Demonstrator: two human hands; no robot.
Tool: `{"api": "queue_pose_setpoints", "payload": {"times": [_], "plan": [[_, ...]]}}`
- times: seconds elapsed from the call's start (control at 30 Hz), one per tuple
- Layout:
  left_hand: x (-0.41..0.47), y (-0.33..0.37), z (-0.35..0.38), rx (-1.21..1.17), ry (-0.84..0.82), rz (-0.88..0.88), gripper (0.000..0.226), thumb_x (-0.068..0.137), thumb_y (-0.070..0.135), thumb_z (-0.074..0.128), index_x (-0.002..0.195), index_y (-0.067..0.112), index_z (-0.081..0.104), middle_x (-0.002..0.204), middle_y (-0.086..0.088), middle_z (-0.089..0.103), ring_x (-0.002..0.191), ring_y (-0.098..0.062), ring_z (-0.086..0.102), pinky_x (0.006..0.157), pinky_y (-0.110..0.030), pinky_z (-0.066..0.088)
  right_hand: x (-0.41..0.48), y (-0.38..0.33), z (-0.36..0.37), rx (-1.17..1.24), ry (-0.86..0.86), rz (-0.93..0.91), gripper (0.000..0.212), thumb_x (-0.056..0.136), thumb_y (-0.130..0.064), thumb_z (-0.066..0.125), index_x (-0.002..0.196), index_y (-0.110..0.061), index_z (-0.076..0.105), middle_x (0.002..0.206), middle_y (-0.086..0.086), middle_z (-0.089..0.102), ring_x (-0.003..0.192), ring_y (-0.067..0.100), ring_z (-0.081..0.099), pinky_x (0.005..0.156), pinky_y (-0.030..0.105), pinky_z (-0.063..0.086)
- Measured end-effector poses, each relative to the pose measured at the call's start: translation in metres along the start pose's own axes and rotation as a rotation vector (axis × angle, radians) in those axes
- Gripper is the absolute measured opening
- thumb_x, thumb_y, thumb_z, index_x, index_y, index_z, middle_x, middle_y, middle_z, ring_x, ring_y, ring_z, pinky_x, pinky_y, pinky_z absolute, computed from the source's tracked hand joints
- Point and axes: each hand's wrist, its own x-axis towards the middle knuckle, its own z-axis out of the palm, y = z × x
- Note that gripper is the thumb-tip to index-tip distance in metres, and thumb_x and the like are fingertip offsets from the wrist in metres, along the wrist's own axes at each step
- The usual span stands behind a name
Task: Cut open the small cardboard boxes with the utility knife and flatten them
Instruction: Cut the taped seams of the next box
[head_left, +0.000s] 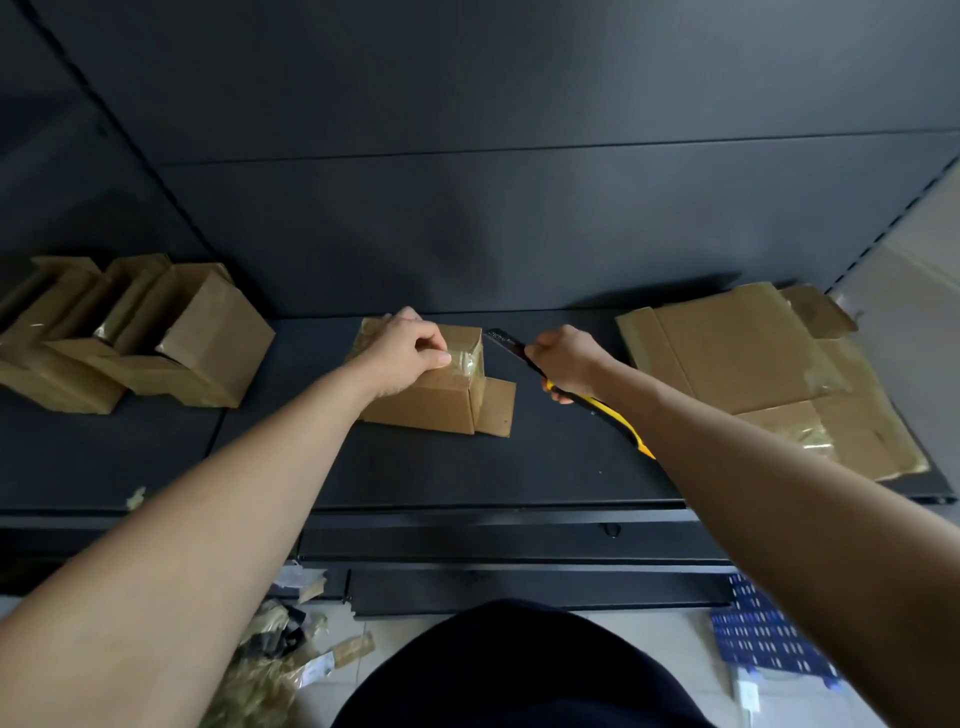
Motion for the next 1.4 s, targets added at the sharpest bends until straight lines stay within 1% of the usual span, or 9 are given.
{"api": "queue_pose_setpoints", "payload": {"times": [0.2, 0.37, 0.47, 0.53, 0.63, 0.77, 0.9, 1.07, 1.4], "plan": [[-0.005, 0.0, 0.002, -0.018, 0.038, 0.012, 0.004, 0.089, 0.024, 0.064, 0.086, 0.022, 0.064, 0.1, 0.008, 0.052, 0.096, -0.006, 0.031, 0.087, -0.023, 0.02, -0.002, -0.003, 0.004, -0.023, -0.05, 0.009, 0.024, 0.097, -0.018, 0.044, 0.103, -0.004, 0.062, 0.059, 0.002, 0.055, 0.042, 0.014, 0.053, 0.037, 0.022, 0.047], [-0.005, 0.0, -0.002, -0.146, 0.072, 0.022, 0.013, 0.081, 0.018, 0.072, 0.083, 0.026, 0.062, 0.086, 0.006, 0.059, 0.082, -0.008, 0.051, 0.07, -0.02, 0.036, -0.007, -0.003, 0.006, 0.007, -0.07, 0.014, 0.025, 0.099, -0.014, 0.039, 0.097, -0.004, 0.061, 0.057, 0.007, 0.055, 0.038, 0.016, 0.051, 0.043, 0.026, 0.048], [0.0, -0.002, -0.006, -0.073, 0.089, 0.06, 0.017, 0.081, 0.017, 0.071, 0.088, 0.027, 0.059, 0.092, 0.007, 0.058, 0.094, -0.018, 0.054, 0.08, -0.031, 0.043, -0.006, -0.004, 0.011, 0.023, -0.069, 0.025, 0.024, 0.1, -0.015, 0.039, 0.095, -0.004, 0.06, 0.055, 0.007, 0.054, 0.039, 0.017, 0.05, 0.045, 0.028, 0.048], [0.003, -0.002, -0.007, 0.048, 0.055, 0.08, 0.025, 0.081, 0.021, 0.071, 0.101, 0.03, 0.06, 0.115, 0.008, 0.05, 0.113, -0.018, 0.043, 0.094, -0.034, 0.035, -0.005, -0.005, 0.011, 0.009, -0.073, 0.026, 0.024, 0.099, -0.017, 0.04, 0.089, -0.008, 0.059, 0.056, 0.007, 0.055, 0.041, 0.018, 0.051, 0.045, 0.028, 0.048], [0.007, -0.004, -0.015, 0.104, -0.131, -0.046, 0.06, 0.082, 0.033, 0.068, 0.135, 0.038, 0.042, 0.146, 0.008, 0.034, 0.134, -0.023, 0.028, 0.109, -0.043, 0.025, -0.004, -0.003, 0.009, -0.045, -0.067, 0.01, 0.025, 0.097, -0.019, 0.043, 0.077, -0.013, 0.056, 0.058, 0.007, 0.057, 0.041, 0.018, 0.052, 0.041, 0.025, 0.048], [0.009, -0.007, -0.011, 0.086, -0.148, -0.12, 0.053, 0.087, 0.038, 0.062, 0.135, 0.046, 0.042, 0.148, 0.011, 0.036, 0.14, -0.034, 0.014, 0.115, -0.053, 0.008, -0.003, -0.008, 0.006, -0.104, -0.067, -0.023, 0.03, 0.097, -0.015, 0.039, 0.072, -0.015, 0.055, 0.058, 0.008, 0.055, 0.044, 0.02, 0.053, 0.044, 0.025, 0.049], [0.006, -0.018, 0.0, 0.13, -0.135, -0.034, 0.045, 0.096, 0.034, 0.051, 0.137, 0.049, 0.039, 0.15, 0.023, 0.027, 0.145, -0.017, 0.001, 0.11, -0.055, -0.016, -0.003, -0.002, 0.0, -0.122, -0.13, -0.045, 0.031, 0.098, -0.016, 0.04, 0.071, -0.012, 0.054, 0.057, 0.009, 0.053, 0.043, 0.02, 0.05, 0.043, 0.025, 0.046], [0.004, -0.029, 0.002, 0.133, -0.163, -0.003, 0.042, 0.1, 0.037, 0.042, 0.136, 0.054, 0.034, 0.151, 0.029, 0.021, 0.145, -0.012, -0.005, 0.111, -0.05, -0.003, 0.002, -0.006, -0.001, -0.18, -0.179, -0.056, 0.025, 0.098, -0.017, 0.042, 0.084, -0.01, 0.061, 0.056, 0.008, 0.053, 0.043, 0.018, 0.05, 0.043, 0.023, 0.045], [0.005, -0.035, 0.009, 0.116, -0.126, -0.001, 0.04, 0.102, 0.03, 0.038, 0.135, 0.053, 0.038, 0.147, 0.034, 0.024, 0.145, -0.009, -0.002, 0.11, -0.045, -0.003, 0.004, -0.012, 0.003, -0.251, -0.204, -0.115, 0.032, 0.097, -0.017, 0.043, 0.069, -0.02, 0.058, 0.055, 0.005, 0.055, 0.044, 0.016, 0.051, 0.044, 0.022, 0.045]]}}
